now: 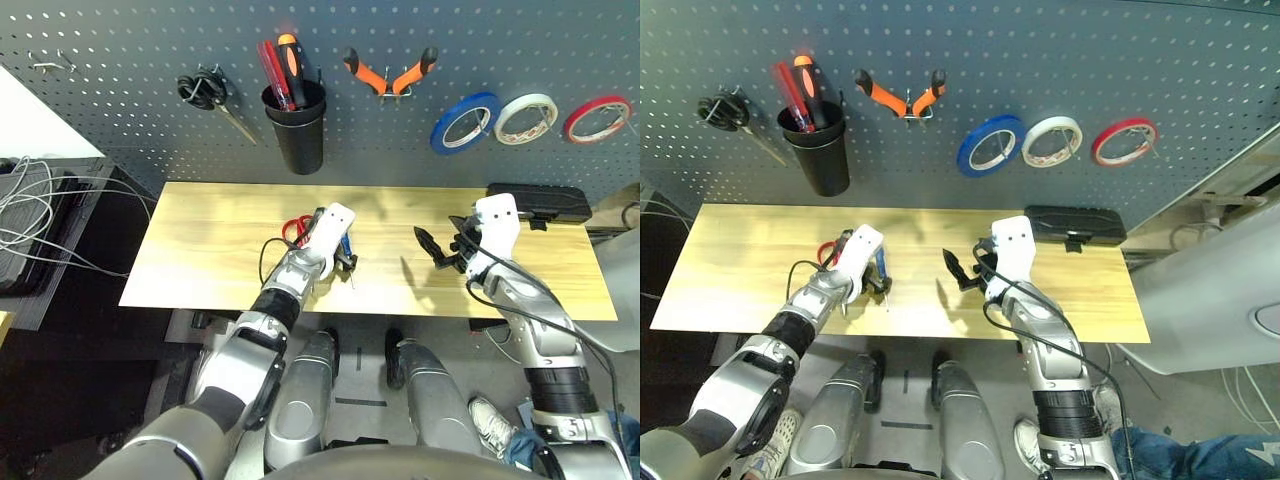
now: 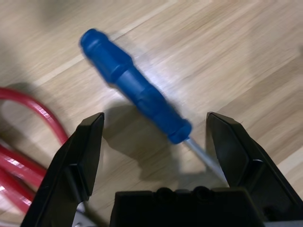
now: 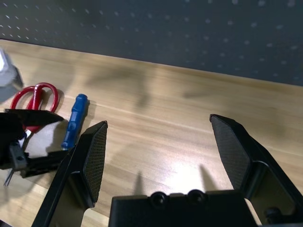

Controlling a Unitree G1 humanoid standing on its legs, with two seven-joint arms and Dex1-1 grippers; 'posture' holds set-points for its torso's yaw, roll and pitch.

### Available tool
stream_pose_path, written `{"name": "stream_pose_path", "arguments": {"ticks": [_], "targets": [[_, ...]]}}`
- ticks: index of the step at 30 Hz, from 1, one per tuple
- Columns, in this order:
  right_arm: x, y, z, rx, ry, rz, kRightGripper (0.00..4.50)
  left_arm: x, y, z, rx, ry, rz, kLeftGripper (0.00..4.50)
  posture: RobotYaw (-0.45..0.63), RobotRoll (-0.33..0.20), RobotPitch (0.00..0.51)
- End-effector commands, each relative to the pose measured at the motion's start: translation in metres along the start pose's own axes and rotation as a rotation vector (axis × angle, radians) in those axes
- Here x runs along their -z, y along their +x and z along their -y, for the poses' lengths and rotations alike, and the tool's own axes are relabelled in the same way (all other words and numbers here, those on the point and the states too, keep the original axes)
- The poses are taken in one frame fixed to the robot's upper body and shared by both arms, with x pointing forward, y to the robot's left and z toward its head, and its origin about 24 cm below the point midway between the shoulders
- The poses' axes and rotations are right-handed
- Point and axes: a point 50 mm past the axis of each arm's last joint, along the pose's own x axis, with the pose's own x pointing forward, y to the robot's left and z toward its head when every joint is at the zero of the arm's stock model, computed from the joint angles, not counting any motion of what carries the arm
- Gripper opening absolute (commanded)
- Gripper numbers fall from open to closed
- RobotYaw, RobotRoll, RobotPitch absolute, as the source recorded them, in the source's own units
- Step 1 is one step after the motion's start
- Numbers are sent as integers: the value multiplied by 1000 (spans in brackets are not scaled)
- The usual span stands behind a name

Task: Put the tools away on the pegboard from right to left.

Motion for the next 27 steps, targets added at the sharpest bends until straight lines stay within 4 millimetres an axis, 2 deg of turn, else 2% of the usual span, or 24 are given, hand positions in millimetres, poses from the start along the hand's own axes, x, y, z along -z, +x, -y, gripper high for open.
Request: {"name": "stream_pose_path", "arguments": {"ticks": [1,4,5,10,13,16,21,27], "targets": [[2,0,-2,-6,2,-13,4451,9,4,8,24,-61,-58,4500,101,0,266],[1,1,-2,-6,-1,-12,4451,8,6,11,26,-72,-61,4500,99,0,264],[1,2,-2,-7,-2,-10,4500,7,6,12,26,-72,-62,4086,98,0,262],[-5,7,-2,-12,-15,11,4500,3,8,17,27,-66,-27,2576,97,0,254],[-9,9,1,-22,-31,27,4500,0,8,18,9,-50,6,1392,102,0,249],[-10,9,5,-29,-38,36,4500,-2,7,18,-9,-25,71,463,105,0,246],[-15,6,16,-36,-40,47,4500,-17,-4,19,7,15,265,452,114,0,241],[-23,-1,25,-72,-71,59,4500,-38,-44,25,90,114,530,452,121,0,236]]}}
